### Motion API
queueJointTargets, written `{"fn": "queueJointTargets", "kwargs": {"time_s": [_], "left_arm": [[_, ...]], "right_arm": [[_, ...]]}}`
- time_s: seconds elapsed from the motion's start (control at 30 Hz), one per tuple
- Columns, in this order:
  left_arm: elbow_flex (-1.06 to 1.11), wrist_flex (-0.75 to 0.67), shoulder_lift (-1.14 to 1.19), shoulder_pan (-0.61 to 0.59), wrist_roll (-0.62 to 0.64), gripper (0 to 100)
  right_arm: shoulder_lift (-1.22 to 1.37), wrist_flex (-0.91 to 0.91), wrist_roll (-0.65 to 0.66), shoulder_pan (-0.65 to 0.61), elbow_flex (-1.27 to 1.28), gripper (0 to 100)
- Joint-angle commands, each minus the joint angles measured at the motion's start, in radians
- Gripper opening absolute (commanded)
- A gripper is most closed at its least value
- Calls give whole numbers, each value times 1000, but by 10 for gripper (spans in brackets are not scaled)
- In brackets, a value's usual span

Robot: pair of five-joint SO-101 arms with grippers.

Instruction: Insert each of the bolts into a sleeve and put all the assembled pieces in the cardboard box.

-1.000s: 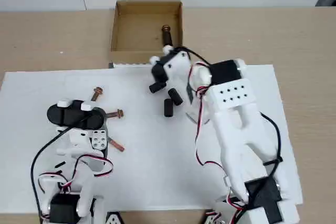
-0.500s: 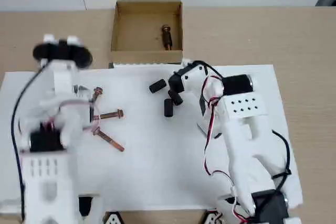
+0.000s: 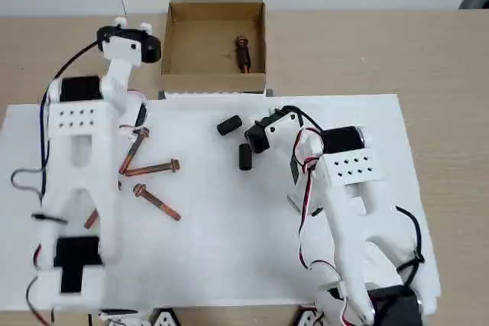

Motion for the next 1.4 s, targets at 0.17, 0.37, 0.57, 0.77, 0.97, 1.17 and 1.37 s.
{"fn": "queueJointTargets", "kwargs": {"time_s": [0.17, 0.37, 0.57, 0.77, 0.97, 1.17, 1.37], "left_arm": [[-295, 149, 270, -11, -17, 92], [-435, 184, 408, -25, -18, 93], [-463, 180, 508, -41, -26, 93], [-509, 176, 585, -43, -37, 93], [-567, 147, 690, -44, -37, 93], [-645, 147, 789, -44, -37, 68], [-702, 178, 801, -40, -37, 6]], "right_arm": [[-36, -31, -9, 10, 2, 7], [-30, -33, -9, 10, 2, 7], [-30, -33, -9, 10, 2, 7], [-30, -33, -9, 10, 2, 7], [-30, -33, -8, 10, 2, 7], [-31, -31, -5, 10, 2, 7], [-41, -22, -8, 10, -3, 7]]}}
